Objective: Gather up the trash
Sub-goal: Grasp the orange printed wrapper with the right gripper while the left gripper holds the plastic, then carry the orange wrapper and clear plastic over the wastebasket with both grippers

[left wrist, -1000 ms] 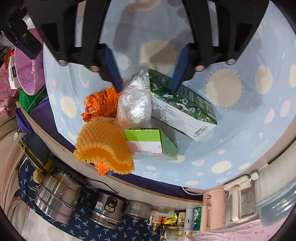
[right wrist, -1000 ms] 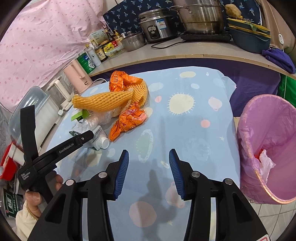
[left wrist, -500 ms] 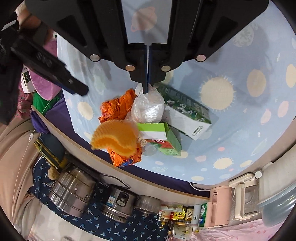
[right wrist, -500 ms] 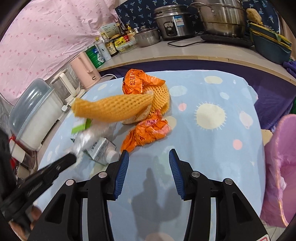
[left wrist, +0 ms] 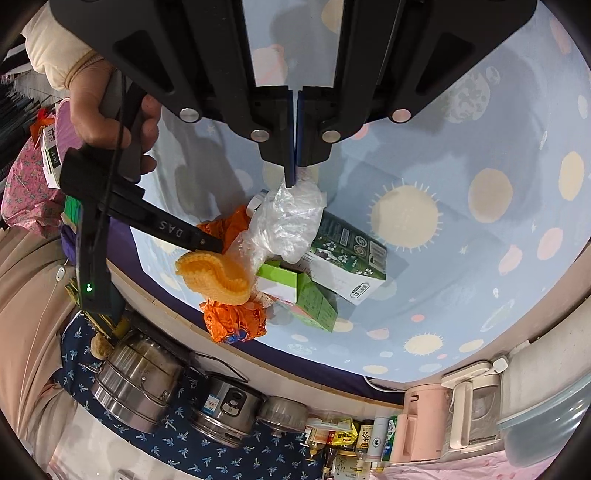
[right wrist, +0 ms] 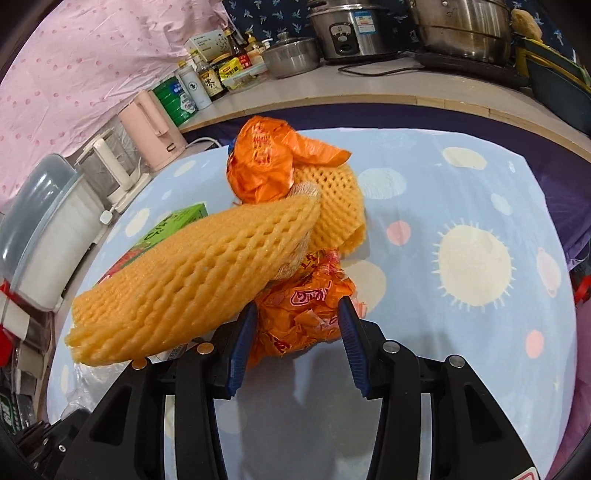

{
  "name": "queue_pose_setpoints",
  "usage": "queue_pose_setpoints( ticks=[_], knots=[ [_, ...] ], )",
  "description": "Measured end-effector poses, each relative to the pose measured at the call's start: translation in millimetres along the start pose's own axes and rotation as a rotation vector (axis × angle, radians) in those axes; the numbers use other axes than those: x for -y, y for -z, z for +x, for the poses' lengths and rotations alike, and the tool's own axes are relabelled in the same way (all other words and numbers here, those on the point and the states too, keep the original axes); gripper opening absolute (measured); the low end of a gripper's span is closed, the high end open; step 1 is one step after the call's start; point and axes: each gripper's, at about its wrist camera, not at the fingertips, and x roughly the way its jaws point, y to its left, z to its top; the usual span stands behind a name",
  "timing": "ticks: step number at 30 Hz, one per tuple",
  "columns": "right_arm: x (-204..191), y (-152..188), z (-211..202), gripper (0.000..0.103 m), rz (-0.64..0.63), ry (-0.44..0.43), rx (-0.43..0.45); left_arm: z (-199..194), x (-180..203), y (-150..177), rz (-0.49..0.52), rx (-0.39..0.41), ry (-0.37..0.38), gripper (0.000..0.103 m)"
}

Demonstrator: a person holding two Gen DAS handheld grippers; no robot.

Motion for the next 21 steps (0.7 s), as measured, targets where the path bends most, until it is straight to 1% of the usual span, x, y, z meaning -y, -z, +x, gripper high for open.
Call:
queue_pose_setpoints(
  ticks=[2, 5, 9, 16, 21],
  knots=[
    [-2.1, 2.1, -1.1, 0.035, -0.006, -0.004, 0.002, -2.3, -0.9, 0.8, -0.001, 0.003, -0.001, 0.000],
    [-4.3, 8.1, -10.4, 0.032, -0.025, -0.004, 0.007, -6.6, 0.0, 2.6, 0.002, 0.005, 0.003, 0.000],
    [-0.2, 18.7, -31.3, 0.031, -0.013, -0.018, 0.020, -14.9, 5.4, 7.4, 0.019, 0.010, 0.012, 0.000],
    [10.5, 44.3, -87.9, 0.031, 0.013, -0.038, 0.060, -43.6, 24.0, 20.8, 0.059, 0.031, 0.041, 0.000],
    [22.1, 65.7, -131.0, 0.031, 0.032, -0.033, 0.091, -64.1, 41.5, 32.1, 0.091, 0.042, 0.067, 0.000]
  ],
)
